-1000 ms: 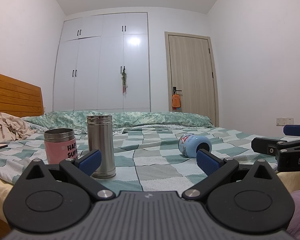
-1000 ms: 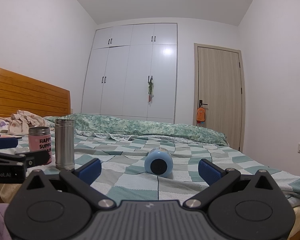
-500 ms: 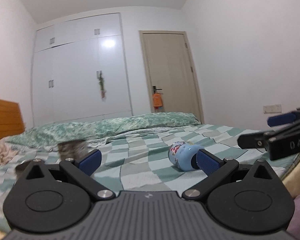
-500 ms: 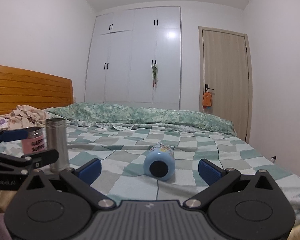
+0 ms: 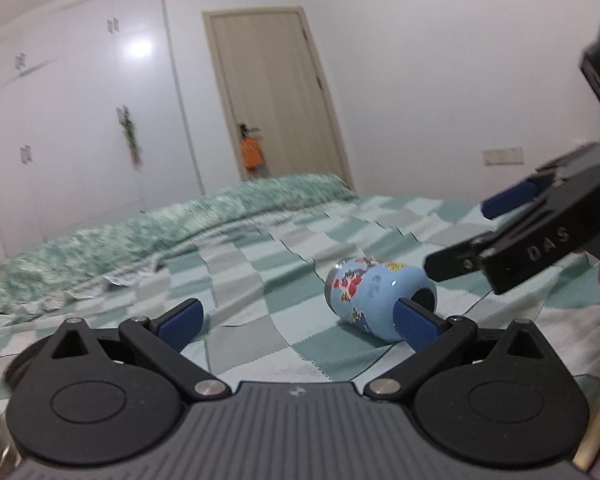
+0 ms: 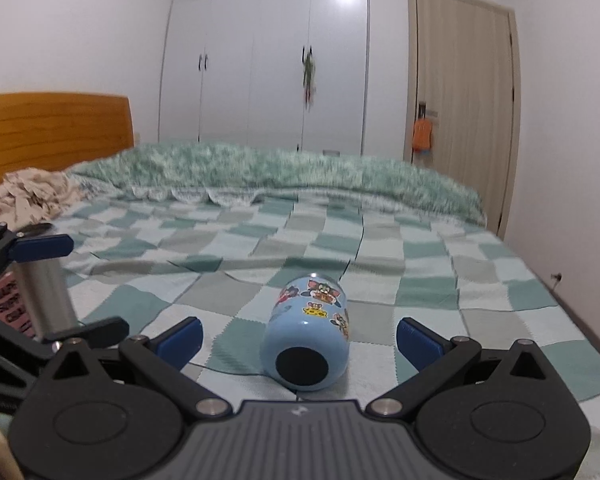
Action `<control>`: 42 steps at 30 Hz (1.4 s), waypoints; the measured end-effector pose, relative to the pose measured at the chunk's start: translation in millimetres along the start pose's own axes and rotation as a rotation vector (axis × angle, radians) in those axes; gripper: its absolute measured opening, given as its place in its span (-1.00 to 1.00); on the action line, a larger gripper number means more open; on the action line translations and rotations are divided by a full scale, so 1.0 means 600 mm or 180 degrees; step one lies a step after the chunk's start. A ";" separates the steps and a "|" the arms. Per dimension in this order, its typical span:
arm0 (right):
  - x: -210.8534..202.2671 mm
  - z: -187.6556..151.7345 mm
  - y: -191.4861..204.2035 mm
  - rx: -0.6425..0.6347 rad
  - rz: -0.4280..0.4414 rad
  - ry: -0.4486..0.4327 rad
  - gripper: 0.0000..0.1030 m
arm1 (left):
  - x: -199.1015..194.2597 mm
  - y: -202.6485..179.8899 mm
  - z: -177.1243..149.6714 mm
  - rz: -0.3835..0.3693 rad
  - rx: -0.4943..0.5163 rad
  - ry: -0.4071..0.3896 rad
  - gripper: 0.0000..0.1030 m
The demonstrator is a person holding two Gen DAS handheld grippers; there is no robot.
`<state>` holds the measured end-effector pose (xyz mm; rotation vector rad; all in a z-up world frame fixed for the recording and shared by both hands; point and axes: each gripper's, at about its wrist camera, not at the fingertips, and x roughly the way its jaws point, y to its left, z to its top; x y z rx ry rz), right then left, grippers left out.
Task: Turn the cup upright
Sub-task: 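Move the right tool toward the lying blue cup and close on its body, then lift the blue cup with the right tool while the left tool approaches it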
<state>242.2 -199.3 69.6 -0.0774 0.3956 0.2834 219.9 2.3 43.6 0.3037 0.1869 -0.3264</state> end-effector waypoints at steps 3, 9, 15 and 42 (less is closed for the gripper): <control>0.046 0.016 0.001 -0.0023 -0.0021 0.0145 1.00 | 0.037 0.014 -0.002 -0.0126 0.0039 0.0055 1.00; 0.125 0.044 0.000 0.0046 -0.0024 0.0391 1.00 | 0.100 0.040 -0.006 -0.0309 0.0152 0.0104 1.00; 0.191 0.052 -0.003 0.0045 -0.0016 0.0611 1.00 | 0.164 0.083 -0.008 -0.0532 0.0158 0.0357 1.00; 0.299 0.019 -0.042 0.0777 0.0005 0.1327 0.63 | 0.200 0.111 -0.021 -0.0884 0.0474 0.0697 1.00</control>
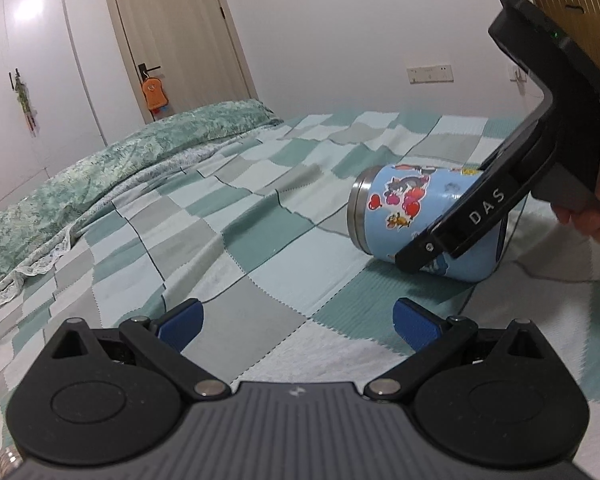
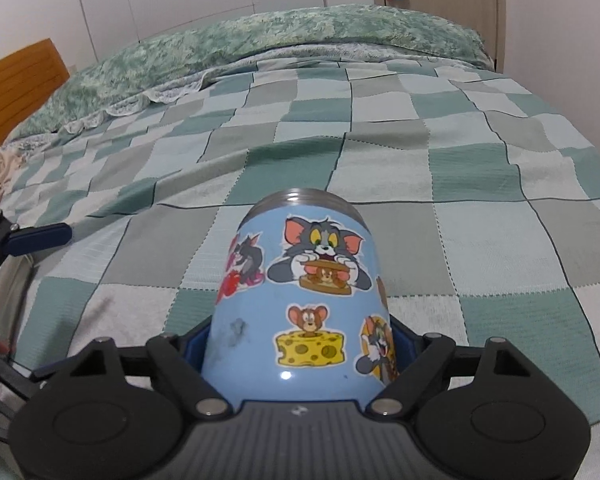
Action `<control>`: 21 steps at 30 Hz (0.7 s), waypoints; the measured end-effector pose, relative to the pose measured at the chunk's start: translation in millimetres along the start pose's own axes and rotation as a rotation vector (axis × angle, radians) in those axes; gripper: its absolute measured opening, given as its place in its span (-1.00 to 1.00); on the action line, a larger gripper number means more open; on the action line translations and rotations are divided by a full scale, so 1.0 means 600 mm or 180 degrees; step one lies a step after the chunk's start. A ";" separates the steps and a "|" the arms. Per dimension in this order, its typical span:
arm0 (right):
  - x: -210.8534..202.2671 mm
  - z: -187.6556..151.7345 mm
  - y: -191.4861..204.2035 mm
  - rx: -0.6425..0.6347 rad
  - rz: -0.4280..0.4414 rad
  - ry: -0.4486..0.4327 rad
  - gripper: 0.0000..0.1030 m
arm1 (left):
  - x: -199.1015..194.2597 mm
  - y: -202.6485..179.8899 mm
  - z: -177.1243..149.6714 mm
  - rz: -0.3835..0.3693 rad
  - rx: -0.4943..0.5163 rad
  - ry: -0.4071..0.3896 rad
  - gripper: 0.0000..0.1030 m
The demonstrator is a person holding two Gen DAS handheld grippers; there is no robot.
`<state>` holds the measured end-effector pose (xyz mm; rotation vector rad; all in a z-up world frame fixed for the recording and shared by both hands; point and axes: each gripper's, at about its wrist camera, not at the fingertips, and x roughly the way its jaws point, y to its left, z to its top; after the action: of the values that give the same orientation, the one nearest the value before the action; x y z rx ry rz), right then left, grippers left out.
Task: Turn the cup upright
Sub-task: 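Lift the blue cup with the right tool while the left tool approaches it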
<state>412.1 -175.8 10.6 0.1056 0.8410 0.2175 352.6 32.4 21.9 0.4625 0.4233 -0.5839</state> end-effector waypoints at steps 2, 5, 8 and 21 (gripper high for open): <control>-0.014 -0.005 0.002 0.0036 0.0041 -0.0043 0.63 | -0.017 -0.007 0.006 0.0027 0.0000 -0.0013 1.00; -0.046 -0.012 0.010 0.0037 0.0087 -0.0133 0.63 | -0.049 -0.021 0.013 0.0066 -0.0021 -0.0021 1.00; -0.087 -0.024 0.023 0.0042 0.0147 -0.0214 0.63 | -0.087 -0.036 0.017 0.0119 -0.0063 -0.0034 1.00; -0.218 -0.160 0.068 0.0153 0.0331 -0.0164 0.63 | -0.238 -0.124 -0.016 0.0391 -0.0438 0.0068 1.00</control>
<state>249.5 -165.6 49.6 0.1995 0.7904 0.2910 196.8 42.8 63.9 0.3604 0.4492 -0.4283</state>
